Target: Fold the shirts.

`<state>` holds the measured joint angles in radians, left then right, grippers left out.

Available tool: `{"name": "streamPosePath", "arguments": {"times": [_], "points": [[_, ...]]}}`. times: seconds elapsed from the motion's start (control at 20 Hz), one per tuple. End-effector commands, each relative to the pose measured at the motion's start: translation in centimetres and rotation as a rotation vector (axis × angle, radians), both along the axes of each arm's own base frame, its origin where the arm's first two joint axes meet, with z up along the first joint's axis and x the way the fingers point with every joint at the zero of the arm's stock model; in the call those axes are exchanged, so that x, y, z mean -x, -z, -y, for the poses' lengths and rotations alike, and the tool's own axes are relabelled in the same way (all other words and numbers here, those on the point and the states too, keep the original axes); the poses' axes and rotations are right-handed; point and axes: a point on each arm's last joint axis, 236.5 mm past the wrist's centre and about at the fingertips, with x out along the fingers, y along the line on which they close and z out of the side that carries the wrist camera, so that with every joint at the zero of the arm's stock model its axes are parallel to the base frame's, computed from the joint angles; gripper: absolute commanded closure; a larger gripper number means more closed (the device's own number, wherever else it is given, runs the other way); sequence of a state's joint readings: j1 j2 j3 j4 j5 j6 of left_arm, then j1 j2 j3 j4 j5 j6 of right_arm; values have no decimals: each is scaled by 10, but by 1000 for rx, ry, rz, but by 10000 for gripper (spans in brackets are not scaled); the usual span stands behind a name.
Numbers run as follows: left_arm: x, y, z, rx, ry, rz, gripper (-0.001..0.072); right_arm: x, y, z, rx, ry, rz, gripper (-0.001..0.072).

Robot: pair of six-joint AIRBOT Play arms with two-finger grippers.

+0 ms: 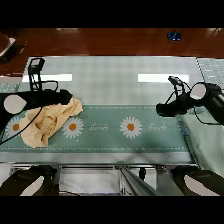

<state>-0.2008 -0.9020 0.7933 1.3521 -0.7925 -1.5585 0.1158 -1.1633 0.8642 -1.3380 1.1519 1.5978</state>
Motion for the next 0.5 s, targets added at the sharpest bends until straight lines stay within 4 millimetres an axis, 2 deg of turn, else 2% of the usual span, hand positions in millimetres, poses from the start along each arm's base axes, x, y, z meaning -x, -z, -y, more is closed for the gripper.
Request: {"name": "streamPosePath", "arguments": {"times": [0.0,0.05,0.15,0.35,0.45], "points": [[3,-16,-61,-243,-28,-37,198,10,10,3,11,-14,-27,301],[6,-16,-84,-296,-68,-64,198,12,12,4,17,-17,-32,298],[23,2,-115,-321,-142,-169,199,13,14,4,19,-15,-38,298],[67,59,-152,-303,-269,-361,199,14,14,2,9,-9,-40,298],[84,88,-152,-247,-312,-428,199,13,14,2,8,-4,-39,298]]}}
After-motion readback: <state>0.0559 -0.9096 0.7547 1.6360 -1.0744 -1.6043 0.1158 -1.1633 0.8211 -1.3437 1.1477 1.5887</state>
